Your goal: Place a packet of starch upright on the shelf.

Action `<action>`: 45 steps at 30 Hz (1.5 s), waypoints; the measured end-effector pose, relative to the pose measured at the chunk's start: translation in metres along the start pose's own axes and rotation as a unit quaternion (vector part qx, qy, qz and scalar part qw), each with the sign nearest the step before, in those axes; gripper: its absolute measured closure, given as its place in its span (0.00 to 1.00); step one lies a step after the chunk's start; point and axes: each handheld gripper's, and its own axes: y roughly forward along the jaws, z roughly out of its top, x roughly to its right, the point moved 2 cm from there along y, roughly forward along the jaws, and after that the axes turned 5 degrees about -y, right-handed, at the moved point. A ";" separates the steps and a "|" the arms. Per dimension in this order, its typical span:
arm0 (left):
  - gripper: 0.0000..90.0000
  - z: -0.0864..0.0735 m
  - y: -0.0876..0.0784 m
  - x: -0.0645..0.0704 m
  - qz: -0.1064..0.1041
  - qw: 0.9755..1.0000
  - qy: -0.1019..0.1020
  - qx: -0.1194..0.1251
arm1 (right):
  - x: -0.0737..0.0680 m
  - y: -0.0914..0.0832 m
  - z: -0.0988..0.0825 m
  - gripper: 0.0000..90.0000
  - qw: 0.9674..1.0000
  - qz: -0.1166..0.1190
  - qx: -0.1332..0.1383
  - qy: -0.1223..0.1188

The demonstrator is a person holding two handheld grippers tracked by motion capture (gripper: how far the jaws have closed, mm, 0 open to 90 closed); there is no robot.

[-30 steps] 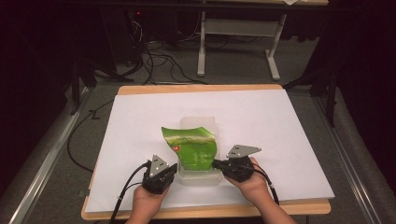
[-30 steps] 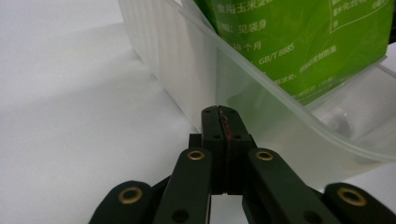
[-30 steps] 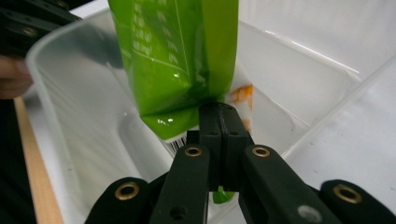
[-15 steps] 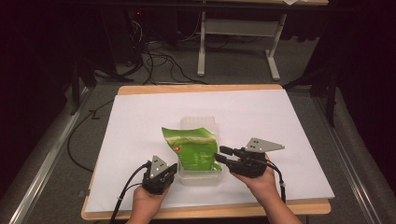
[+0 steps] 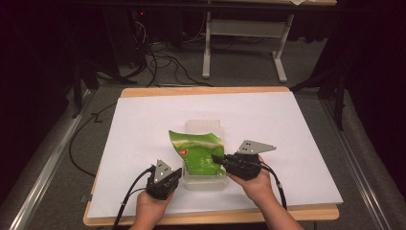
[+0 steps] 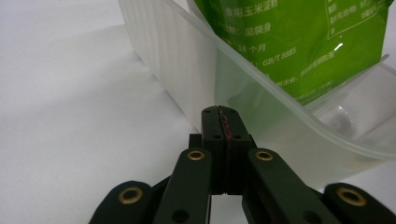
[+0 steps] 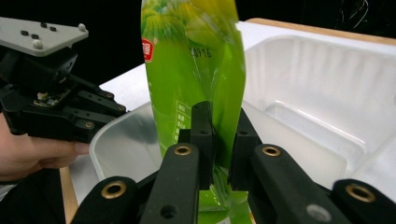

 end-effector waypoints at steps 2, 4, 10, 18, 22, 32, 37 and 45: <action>1.00 0.000 0.000 0.000 0.000 1.000 0.000 0.000 | 0.001 0.000 -0.002 0.94 1.000 0.001 0.000 0.003; 1.00 0.000 0.000 0.000 0.000 1.000 0.000 0.000 | 0.002 -0.001 -0.005 0.94 1.000 -0.002 0.000 0.004; 1.00 0.000 0.000 0.000 -0.001 1.000 0.000 0.000 | 0.006 -0.003 -0.014 0.95 1.000 -0.013 -0.007 0.009; 1.00 0.000 0.000 0.001 -0.003 1.000 -0.001 0.000 | 0.006 -0.003 -0.017 0.95 1.000 -0.014 -0.008 0.010; 1.00 0.001 -0.001 0.000 -0.003 1.000 -0.001 0.002 | 0.005 -0.003 -0.015 0.82 1.000 -0.012 -0.006 0.009; 0.79 0.014 -0.024 -0.031 0.018 0.998 -0.041 0.042 | 0.003 -0.032 -0.006 0.54 0.999 -0.040 0.019 -0.019; 0.66 0.014 -0.040 -0.058 0.055 0.996 -0.042 0.050 | 0.023 -0.066 -0.010 0.53 0.996 -0.084 0.041 -0.001; 0.53 0.009 -0.048 -0.090 0.091 0.995 -0.037 0.012 | 0.070 -0.092 -0.033 0.47 0.982 -0.190 0.007 0.020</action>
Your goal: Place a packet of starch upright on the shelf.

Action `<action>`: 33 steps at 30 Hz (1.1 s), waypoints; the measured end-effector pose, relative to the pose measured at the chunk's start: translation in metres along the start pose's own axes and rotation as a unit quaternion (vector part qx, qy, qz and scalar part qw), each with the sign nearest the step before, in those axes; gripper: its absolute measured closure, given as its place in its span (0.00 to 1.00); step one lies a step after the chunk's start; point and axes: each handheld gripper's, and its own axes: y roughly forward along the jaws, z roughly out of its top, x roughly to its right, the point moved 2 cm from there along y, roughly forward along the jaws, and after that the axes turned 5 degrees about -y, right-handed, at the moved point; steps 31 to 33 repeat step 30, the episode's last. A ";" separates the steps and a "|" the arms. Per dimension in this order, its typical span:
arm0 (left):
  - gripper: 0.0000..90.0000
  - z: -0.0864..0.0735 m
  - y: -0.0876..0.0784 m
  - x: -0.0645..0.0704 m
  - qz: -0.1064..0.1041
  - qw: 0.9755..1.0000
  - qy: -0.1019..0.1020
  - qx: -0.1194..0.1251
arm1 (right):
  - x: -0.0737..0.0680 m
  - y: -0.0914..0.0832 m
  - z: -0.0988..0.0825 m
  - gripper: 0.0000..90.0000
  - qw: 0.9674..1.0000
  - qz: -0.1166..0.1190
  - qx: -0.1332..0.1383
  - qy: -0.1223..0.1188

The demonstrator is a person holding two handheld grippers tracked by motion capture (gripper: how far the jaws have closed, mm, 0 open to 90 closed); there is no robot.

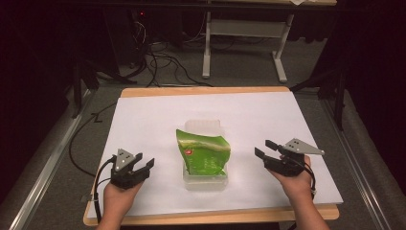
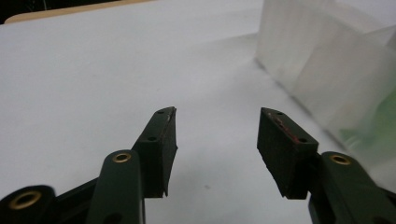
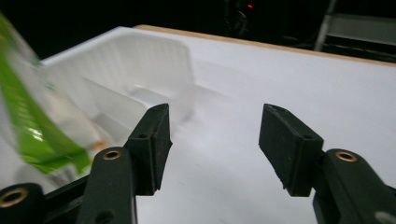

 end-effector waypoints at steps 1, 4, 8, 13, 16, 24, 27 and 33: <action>0.52 -0.001 0.000 -0.004 -0.001 1.000 -0.002 -0.007 | 0.005 -0.003 -0.003 0.45 1.000 -0.008 -0.004 0.001; 0.48 -0.004 0.001 -0.011 -0.003 1.000 -0.018 -0.020 | 0.016 -0.012 -0.014 0.41 0.999 -0.035 -0.024 -0.002; 0.44 -0.003 0.004 -0.011 0.004 0.999 -0.038 -0.014 | 0.028 -0.012 -0.023 0.37 0.998 -0.052 -0.038 0.020; 0.43 -0.004 0.012 -0.002 0.008 0.999 -0.020 -0.028 | 0.029 0.005 -0.028 0.37 0.997 -0.041 -0.062 0.022; 0.43 -0.004 0.012 0.000 0.009 0.999 -0.016 -0.032 | 0.028 0.005 -0.025 0.37 0.998 -0.038 -0.056 0.019; 0.43 -0.004 0.007 -0.002 0.003 0.999 -0.021 -0.027 | 0.028 0.004 -0.025 0.37 0.997 -0.043 -0.056 0.020; 0.43 -0.003 0.007 -0.003 0.001 0.999 -0.030 -0.024 | 0.027 0.005 -0.025 0.37 0.997 -0.042 -0.058 0.016; 0.44 0.000 0.005 -0.003 -0.004 0.999 -0.041 -0.008 | 0.026 0.006 -0.025 0.37 0.997 -0.040 -0.060 0.017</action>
